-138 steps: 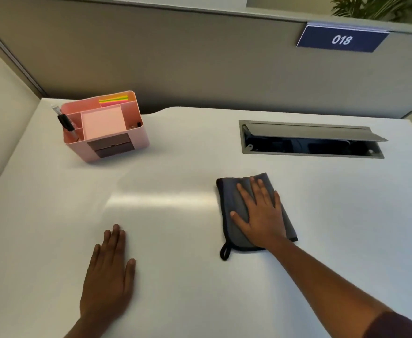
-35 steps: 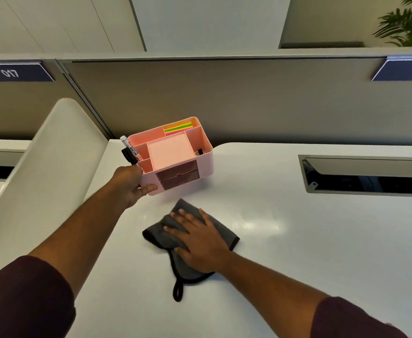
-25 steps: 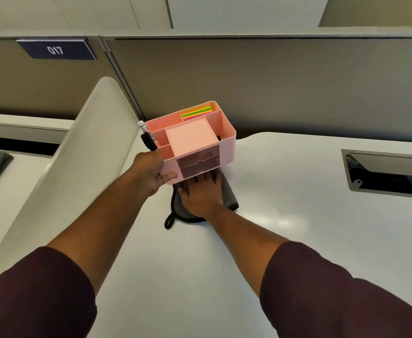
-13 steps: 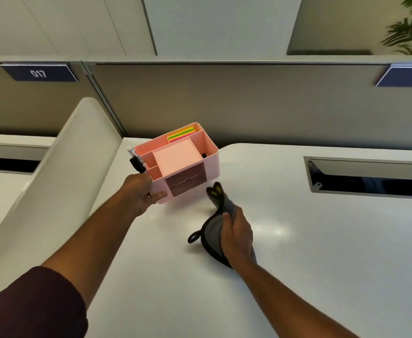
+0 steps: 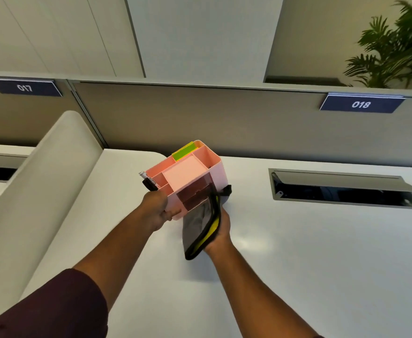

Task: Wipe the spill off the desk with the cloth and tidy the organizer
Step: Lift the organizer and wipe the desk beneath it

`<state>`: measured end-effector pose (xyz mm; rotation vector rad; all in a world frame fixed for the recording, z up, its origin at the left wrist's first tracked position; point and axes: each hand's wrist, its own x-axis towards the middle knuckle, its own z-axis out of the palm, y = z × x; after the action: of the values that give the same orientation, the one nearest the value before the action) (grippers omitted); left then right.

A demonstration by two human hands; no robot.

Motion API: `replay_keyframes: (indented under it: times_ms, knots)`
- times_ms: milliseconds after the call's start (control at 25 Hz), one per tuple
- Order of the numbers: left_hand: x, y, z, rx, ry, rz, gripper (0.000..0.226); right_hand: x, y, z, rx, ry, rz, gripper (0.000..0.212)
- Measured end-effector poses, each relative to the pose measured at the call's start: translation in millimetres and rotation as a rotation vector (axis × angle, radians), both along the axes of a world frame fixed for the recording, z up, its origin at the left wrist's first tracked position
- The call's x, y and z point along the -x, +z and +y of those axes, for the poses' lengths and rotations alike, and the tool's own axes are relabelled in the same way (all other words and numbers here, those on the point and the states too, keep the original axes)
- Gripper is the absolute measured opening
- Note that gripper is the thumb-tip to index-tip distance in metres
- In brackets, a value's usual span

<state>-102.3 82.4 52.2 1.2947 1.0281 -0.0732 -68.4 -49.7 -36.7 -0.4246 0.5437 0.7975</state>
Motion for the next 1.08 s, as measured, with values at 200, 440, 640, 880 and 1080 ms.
replay_keyframes:
  times_ms: [200, 440, 640, 880, 1080]
  knots:
    - [-18.4, 10.9, -26.3, -0.014, 0.047, -0.052, 0.029, 27.4, -8.0, 4.8, 0.064, 0.09, -0.061, 0.044]
    - [-43.4, 18.0, -30.9, -0.004, 0.073, -0.025, 0.04, 20.6, -21.5, -13.2, 0.36, 0.341, -0.374, 0.037]
    - [-55.4, 16.0, -17.0, -0.045, 0.013, -0.015, 0.049, 9.2, -34.3, -56.5, 0.761, 0.664, -0.836, 0.023]
    - [-53.6, -5.2, 28.4, -0.067, 0.067, 0.027, 0.05, -23.1, -26.1, -121.3, 1.266, 0.266, -0.954, 0.046]
    - [-43.3, -29.8, 69.8, -0.07, 0.13, 0.082, 0.052, -23.9, -66.0, -118.7, 2.036, 0.746, -1.299, 0.063]
